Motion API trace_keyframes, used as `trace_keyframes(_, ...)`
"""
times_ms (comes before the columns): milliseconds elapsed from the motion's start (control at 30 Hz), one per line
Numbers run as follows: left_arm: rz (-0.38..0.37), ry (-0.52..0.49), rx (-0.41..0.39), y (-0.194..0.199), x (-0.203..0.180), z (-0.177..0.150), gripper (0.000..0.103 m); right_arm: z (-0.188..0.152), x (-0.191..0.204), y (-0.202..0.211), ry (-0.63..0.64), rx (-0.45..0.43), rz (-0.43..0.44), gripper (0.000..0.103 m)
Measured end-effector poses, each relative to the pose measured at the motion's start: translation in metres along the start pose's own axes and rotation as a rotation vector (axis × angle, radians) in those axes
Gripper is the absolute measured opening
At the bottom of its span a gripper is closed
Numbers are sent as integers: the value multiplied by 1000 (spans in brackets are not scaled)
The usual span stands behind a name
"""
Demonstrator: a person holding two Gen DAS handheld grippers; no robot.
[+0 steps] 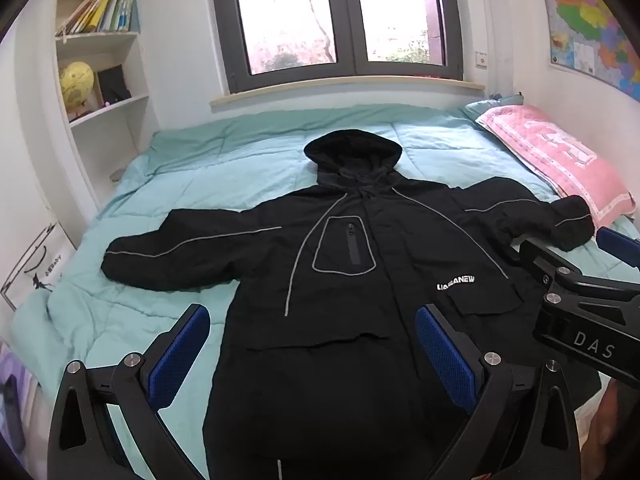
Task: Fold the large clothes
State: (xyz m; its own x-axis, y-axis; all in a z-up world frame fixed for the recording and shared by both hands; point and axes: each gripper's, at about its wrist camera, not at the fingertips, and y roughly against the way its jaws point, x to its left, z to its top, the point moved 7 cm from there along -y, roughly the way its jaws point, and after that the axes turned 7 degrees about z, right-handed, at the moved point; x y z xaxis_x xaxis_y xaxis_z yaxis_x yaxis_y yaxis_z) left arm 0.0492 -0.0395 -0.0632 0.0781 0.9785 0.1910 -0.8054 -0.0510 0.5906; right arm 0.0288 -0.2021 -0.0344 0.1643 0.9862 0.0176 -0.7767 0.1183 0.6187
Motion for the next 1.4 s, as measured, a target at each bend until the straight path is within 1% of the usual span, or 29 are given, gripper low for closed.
trace_keyframes(67, 9, 1, -2, 0, 6, -3, 102, 0, 0, -2, -3, 6, 2, 103)
trace_keyframes(300, 21, 20, 4, -5, 10, 0, 102, 0, 0, -7, -7, 16, 6, 103)
trace_keyframes(333, 21, 22, 4, -5, 11, 0, 102, 0, 0, -8, -7, 16, 6, 103)
trace_keyframes(367, 20, 23, 3, -5, 11, 1, 102, 3, 2, -1, -5, 18, 6, 103)
trace_keyframes(400, 16, 24, 1, -5, 11, 1, 102, 1, 1, -4, -4, 8, 5, 103)
trace_keyframes(667, 11, 30, -10, -3, 16, -1, 102, 0, 8, -10, -2, 11, 12, 103)
trace_keyframes(867, 8, 40, -8, -5, 20, -1, 102, -1, 10, -11, -17, 16, 27, 103)
trace_keyframes(900, 8, 42, -7, -5, 20, -1, 102, -2, 11, -11, -43, 18, 50, 103)
trace_keyframes(1000, 3, 49, -1, -9, 23, -2, 102, -3, 14, -12, -56, 25, 62, 103)
trace_keyframes(1133, 0, 57, 9, -15, 26, -3, 102, -3, 17, -15, -25, 26, 39, 103)
trace_keyframes(1167, -5, 58, 10, -16, 27, -3, 102, -2, 18, -17, 2, 18, 21, 103)
trace_keyframes(1400, -5, 65, 22, -23, 30, -5, 102, -3, 28, -26, 22, 49, 26, 103)
